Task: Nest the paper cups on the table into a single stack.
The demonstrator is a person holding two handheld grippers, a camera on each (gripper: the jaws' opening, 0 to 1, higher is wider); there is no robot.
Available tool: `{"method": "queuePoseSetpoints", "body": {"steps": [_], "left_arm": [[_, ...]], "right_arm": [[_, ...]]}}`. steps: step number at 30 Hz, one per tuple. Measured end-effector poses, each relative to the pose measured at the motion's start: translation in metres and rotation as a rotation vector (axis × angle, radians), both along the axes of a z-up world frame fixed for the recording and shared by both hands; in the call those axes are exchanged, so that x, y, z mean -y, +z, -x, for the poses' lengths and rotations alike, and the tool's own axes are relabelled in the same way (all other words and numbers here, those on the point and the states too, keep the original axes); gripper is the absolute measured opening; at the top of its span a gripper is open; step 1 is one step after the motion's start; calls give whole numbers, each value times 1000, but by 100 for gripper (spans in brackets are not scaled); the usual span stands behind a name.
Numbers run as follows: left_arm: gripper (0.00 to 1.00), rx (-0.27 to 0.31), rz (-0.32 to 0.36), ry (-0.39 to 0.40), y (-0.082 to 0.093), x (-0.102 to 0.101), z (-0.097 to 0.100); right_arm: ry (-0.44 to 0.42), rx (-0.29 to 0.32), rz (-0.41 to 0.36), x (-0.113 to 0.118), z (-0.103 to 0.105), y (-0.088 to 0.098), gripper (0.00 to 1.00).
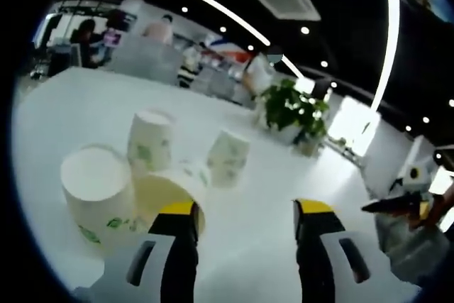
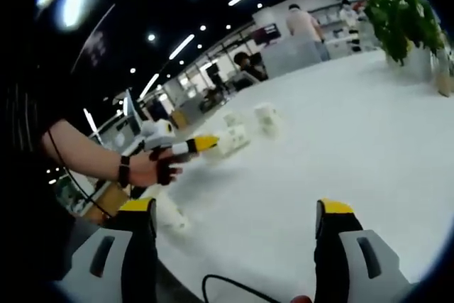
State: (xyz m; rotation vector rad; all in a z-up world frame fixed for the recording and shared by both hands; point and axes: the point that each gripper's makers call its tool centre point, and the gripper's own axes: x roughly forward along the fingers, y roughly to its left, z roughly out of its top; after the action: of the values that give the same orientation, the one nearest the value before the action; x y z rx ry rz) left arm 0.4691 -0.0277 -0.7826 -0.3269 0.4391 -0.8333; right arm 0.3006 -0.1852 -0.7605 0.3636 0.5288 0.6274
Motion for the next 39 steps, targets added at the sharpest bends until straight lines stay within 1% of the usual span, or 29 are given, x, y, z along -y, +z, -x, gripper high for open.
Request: {"method": "queuePoseSetpoints", "body": {"steps": [2, 4, 6, 10, 16, 19, 22, 27, 34, 36, 39], "left_arm": [[45, -4, 6, 5, -1, 0, -2], [40, -8, 23, -2, -1, 2, -3], [37, -20, 36, -1, -2, 3, -4], [31, -26, 35, 0, -7, 4, -6], [16, -39, 45, 12, -10, 4, -8], [9, -44, 38, 9, -12, 4, -8], [4, -48, 46, 7, -12, 5, -8], [1, -46, 42, 15, -13, 4, -11], [0, -43, 41, 17, -12, 6, -11], [0, -28, 25, 14, -11, 6, -11], [0, -27, 24, 7, -10, 8, -9]], "right_arm": [[-2, -1, -2, 1, 0, 0, 91], [-6, -10, -3, 2, 0, -1, 91], [-19, -2, -14, 4, -1, 1, 91], [-21, -2, -16, 4, -1, 1, 90], [-1, -1, -11, -2, 0, -1, 90], [-1, -5, -15, -2, -1, -2, 90], [-4, -9, -18, -2, -2, -3, 90], [-6, -11, -22, -1, -3, -4, 89], [-8, -13, -28, -2, -4, -4, 89], [-9, -12, -26, -1, -4, -4, 89], [-10, -7, -25, -2, -4, -2, 89]]}}
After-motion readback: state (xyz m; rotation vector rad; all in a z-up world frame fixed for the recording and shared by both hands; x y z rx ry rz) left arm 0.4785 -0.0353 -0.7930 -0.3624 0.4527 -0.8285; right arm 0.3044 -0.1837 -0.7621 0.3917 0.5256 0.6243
